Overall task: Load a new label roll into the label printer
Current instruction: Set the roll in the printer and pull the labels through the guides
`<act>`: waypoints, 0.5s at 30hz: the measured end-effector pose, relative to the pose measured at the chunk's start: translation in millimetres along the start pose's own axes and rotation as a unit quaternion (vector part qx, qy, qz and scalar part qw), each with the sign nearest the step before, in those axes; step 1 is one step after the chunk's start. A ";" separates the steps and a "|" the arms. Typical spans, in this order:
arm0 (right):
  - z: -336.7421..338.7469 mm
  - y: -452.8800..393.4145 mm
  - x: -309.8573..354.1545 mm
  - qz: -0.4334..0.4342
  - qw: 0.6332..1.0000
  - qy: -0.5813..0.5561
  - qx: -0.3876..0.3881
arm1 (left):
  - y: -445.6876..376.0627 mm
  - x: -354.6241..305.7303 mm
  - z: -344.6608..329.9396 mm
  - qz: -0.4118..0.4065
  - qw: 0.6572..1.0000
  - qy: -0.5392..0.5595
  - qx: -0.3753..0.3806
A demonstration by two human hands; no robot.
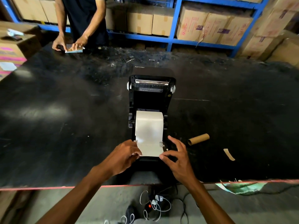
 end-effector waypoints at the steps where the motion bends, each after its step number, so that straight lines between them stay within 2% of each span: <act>1: -0.2 2.5 -0.5 0.002 1.000 0.002 0.003 | 4.2 -1.2 -1.3 0.006 1.000 0.000 0.001; 10: 0.5 32.4 -9.1 0.021 1.000 0.007 0.014 | 34.4 -26.1 -0.8 0.059 0.998 0.012 -0.023; 15: -2.3 54.1 -12.6 0.015 1.000 0.011 0.017 | 59.4 -35.9 -4.1 0.082 0.995 -0.004 -0.062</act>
Point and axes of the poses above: each hand's wrist, its own y-axis away from the middle knuckle, its own z-axis out of the back of the hand, x = y × z, the point moved 9 cm from there along -y, towards the middle knuckle, and after that the axes turned 7 degrees about -x, right-handed, at the moved point
